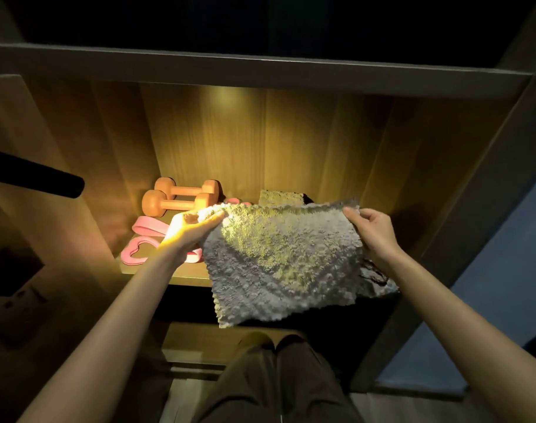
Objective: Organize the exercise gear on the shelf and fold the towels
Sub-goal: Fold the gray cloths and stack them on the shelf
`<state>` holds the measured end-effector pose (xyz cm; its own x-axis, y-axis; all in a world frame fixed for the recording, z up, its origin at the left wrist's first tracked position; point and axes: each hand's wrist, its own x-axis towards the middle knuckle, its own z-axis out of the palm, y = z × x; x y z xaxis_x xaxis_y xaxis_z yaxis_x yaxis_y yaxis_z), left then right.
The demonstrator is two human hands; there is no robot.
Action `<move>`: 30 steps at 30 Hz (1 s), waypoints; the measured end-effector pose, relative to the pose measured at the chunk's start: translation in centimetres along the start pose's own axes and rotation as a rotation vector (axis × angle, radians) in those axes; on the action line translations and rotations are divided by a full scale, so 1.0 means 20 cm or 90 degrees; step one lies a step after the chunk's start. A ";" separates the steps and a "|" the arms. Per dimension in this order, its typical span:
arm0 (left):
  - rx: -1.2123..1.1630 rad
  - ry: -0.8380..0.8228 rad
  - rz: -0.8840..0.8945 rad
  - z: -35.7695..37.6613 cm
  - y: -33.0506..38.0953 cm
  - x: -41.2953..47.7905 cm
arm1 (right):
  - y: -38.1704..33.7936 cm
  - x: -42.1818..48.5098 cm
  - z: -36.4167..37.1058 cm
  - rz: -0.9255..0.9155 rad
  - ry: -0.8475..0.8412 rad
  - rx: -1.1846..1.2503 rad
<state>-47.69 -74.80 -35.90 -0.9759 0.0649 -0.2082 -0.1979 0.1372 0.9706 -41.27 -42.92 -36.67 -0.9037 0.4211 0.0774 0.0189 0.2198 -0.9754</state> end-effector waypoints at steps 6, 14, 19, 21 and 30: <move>-0.047 0.026 -0.022 0.04 -0.06 0.02 | 0.02 -0.03 0.08 0.052 -0.017 -0.072; -0.026 -0.127 -0.010 0.20 -0.01 -0.05 | -0.08 -0.13 0.28 -0.096 -0.046 -0.035; -0.040 -0.187 0.014 0.25 -0.02 -0.09 | -0.09 -0.21 0.33 -0.224 -0.017 -0.116; -0.019 -0.207 0.036 0.28 -0.02 -0.10 | -0.09 -0.23 0.34 -0.252 -0.005 -0.149; -0.018 -0.235 0.043 0.36 0.00 -0.13 | -0.06 -0.30 0.34 -0.340 0.015 -0.212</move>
<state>-44.42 -67.93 -36.21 -0.8890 0.4261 -0.1679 -0.1416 0.0928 0.9856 -38.80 -51.73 -37.30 -0.8162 0.1959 0.5435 -0.2967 0.6651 -0.6852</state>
